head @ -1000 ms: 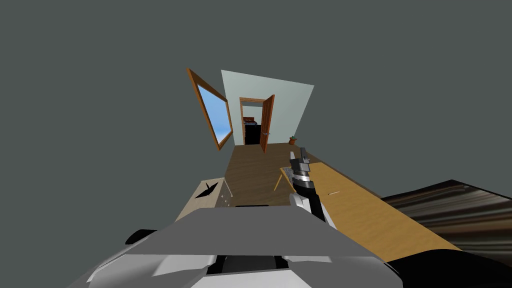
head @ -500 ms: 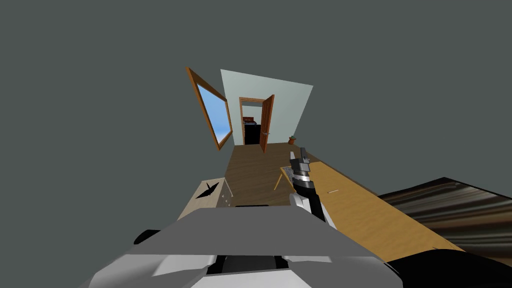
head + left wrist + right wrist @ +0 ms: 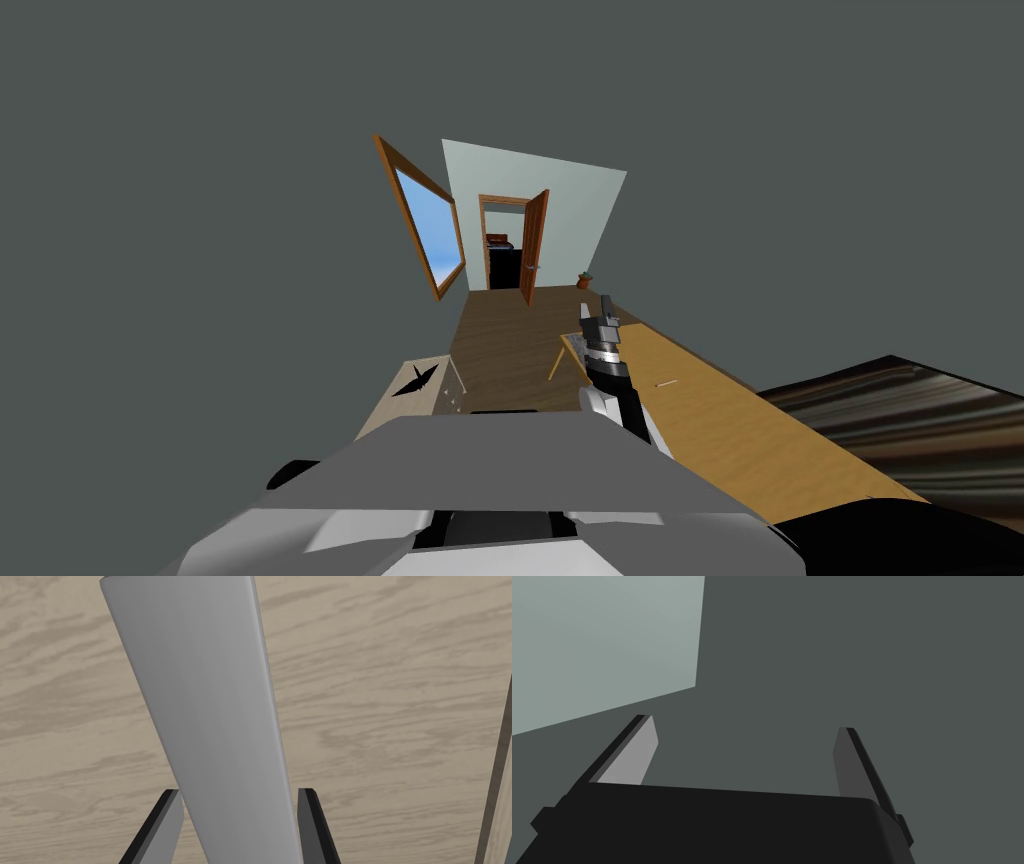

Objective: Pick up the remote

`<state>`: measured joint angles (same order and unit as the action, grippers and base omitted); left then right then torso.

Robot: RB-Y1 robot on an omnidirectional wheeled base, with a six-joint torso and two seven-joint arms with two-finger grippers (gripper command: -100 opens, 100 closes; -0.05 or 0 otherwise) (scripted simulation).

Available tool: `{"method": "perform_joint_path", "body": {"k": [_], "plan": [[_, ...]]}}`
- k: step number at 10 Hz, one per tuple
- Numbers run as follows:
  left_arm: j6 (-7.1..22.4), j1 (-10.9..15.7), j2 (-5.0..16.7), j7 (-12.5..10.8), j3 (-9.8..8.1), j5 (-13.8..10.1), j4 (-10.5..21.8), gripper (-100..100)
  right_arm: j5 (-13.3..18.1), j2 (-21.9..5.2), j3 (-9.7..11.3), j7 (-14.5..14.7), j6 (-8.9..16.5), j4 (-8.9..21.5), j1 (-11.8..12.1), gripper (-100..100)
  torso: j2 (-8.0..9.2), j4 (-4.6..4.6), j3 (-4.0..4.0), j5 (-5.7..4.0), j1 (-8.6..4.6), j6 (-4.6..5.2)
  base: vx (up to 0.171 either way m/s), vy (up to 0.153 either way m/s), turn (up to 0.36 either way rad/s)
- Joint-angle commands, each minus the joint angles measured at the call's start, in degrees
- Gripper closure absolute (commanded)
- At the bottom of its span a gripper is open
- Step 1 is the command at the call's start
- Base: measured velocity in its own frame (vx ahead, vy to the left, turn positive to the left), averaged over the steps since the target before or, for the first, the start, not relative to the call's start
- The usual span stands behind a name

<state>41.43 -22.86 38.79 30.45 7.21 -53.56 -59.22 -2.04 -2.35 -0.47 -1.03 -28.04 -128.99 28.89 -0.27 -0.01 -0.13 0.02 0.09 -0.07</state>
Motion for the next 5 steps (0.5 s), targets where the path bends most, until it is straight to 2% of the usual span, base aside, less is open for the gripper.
{"method": "perform_joint_path", "body": {"k": [1, 2, 3, 4, 5], "plan": [[0.00, 0.00, 0.00, 0.00, 0.00, 0.00, 0.00, 0, 0.00, 0.00, 0.00, 0.00, 0.00, 0.00, 0.00, 0, 0.00, 0.00, 0.00, 0.00, 0.00, 0.00, 0.000, 0.000, 0.000], [1.21, -0.72, 1.93, 0.67, -0.39, -1.73, -1.43, 100, 0.00, 0.00, 0.00, 0.00, 0.00, 0.00, 0.00, 0, 0.00, 0.00, 0.00, 0.00, 0.00, 0.00, 0.007, -0.023, 0.038], [1.79, -1.12, 2.79, 0.88, -0.56, -2.47, -2.13, 100, 0.00, 0.00, 0.00, 0.00, 0.00, 0.00, 0.00, 0, -0.03, 0.01, -0.01, -0.05, -0.06, -0.01, 0.015, -0.040, 0.041], [1.30, -0.88, 2.22, 0.72, -0.46, -1.97, -1.65, 100, 0.00, 0.00, 0.00, 0.00, 0.00, 0.00, 0.00, 0, -0.03, -0.01, -0.02, -0.07, -0.15, -0.03, 0.007, -0.017, 0.013], [1.45, -0.98, 2.38, 0.81, -0.52, -2.09, -1.80, 0, 0.00, 0.00, 0.00, 0.00, 0.00, 0.00, 0.00, 0, -0.03, -0.01, -0.02, -0.03, -0.10, -0.01, 0.000, 0.000, 0.000]]}}
